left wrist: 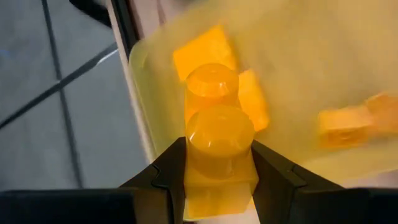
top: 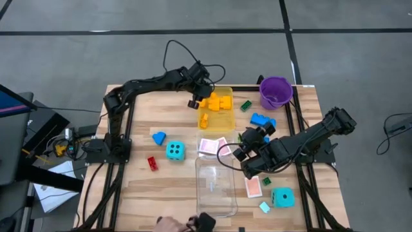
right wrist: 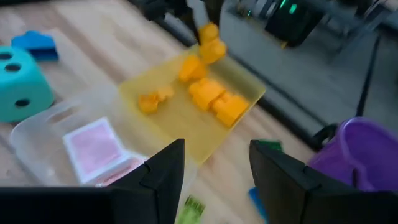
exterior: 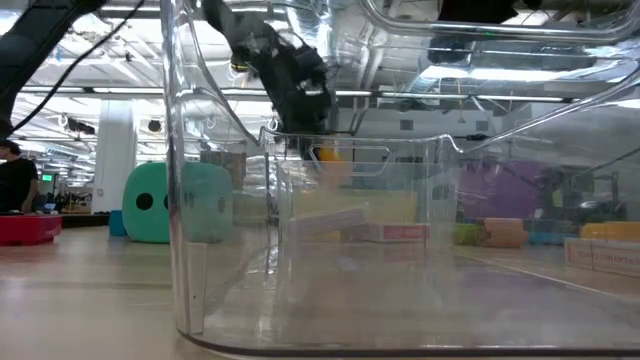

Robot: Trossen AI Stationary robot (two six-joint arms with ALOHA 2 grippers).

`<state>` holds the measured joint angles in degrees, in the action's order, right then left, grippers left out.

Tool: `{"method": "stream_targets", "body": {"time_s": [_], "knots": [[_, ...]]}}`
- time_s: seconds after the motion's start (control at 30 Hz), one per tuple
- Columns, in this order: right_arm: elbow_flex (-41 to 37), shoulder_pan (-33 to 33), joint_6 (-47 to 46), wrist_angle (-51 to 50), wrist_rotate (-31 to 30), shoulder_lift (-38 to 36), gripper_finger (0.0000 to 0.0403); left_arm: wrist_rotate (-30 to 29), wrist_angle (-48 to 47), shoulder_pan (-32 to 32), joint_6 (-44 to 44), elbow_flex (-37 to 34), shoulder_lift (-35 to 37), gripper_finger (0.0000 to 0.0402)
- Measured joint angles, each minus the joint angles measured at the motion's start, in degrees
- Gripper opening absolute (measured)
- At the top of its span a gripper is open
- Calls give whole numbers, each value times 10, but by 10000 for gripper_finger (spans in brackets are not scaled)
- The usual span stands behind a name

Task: Pick & Place Toys
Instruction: Put the yellow game piece into the yellow bin

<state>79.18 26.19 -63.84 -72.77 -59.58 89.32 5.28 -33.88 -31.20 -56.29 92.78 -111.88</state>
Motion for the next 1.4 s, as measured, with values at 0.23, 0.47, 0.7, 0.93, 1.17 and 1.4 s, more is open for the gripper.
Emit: {"method": "stream_targets", "body": {"time_s": [0.23, 0.47, 0.7, 0.93, 1.17, 1.4], "knots": [[-13, -1, 21, 27, -82, 0, 173, 283, 34, 37, 122, -62, 111, 125], [-20, -8, 60, 79, -100, 0, 213, 298, 240, 141, 163, -242, 237, 125], [-20, 23, 200, 231, -109, 0, 270, 269, 351, 186, 180, -350, 311, 125], [-21, 50, 422, 451, -25, 0, 271, 268, 447, 189, 192, -403, 326, 125], [-56, 52, 545, 578, 54, 1, 270, 269, 491, 207, 191, -407, 326, 125], [-56, 34, 560, 584, 43, 0, 270, 269, 500, 256, 188, -407, 326, 125]]}}
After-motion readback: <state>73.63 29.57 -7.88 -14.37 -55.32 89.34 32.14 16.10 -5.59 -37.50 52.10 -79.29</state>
